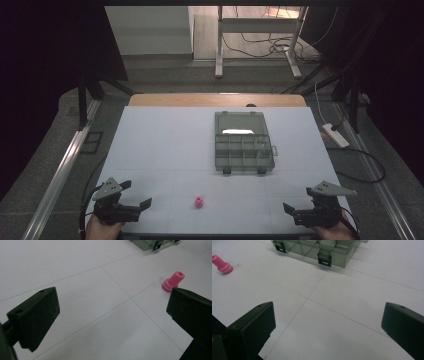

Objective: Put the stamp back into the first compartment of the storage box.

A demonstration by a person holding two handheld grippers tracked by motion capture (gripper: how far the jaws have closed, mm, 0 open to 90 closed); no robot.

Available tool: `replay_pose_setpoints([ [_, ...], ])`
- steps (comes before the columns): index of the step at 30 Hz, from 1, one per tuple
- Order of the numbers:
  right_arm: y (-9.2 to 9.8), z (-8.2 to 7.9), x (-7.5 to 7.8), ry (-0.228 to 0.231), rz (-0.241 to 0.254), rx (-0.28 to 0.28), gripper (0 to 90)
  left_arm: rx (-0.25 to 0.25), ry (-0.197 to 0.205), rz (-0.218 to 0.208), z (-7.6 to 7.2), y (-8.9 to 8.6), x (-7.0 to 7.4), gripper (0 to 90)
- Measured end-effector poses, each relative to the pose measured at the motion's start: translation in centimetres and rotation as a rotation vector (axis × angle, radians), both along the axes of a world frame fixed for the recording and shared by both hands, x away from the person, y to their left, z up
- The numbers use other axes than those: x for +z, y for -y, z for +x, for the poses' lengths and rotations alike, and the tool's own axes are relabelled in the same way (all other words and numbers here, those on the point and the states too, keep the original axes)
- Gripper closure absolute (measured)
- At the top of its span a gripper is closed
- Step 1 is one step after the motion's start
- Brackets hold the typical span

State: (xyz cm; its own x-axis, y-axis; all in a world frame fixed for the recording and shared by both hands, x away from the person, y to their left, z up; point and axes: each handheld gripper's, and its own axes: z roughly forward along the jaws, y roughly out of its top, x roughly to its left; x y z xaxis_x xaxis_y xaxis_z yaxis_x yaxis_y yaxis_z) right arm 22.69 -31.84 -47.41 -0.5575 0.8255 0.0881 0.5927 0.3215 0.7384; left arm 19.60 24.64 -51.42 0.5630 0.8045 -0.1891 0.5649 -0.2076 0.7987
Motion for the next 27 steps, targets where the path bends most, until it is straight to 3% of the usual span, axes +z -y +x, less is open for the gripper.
replay_pose_setpoints([
  [13,0.0,0.1,-0.1,-0.006,0.0,-0.003,0.0,-0.044,0.004,0.019,1.0,1.8,0.4,0.0],
  [19,-0.1,0.1,-0.1,-0.009,-0.004,-0.001,0.0,-0.076,-0.015,0.042,1.8,2.9,0.3,0.0],
  [27,-0.1,0.1,-0.1,-0.009,-0.008,0.0,0.0,-0.098,-0.035,0.038,2.5,4.0,0.3,0.0],
])
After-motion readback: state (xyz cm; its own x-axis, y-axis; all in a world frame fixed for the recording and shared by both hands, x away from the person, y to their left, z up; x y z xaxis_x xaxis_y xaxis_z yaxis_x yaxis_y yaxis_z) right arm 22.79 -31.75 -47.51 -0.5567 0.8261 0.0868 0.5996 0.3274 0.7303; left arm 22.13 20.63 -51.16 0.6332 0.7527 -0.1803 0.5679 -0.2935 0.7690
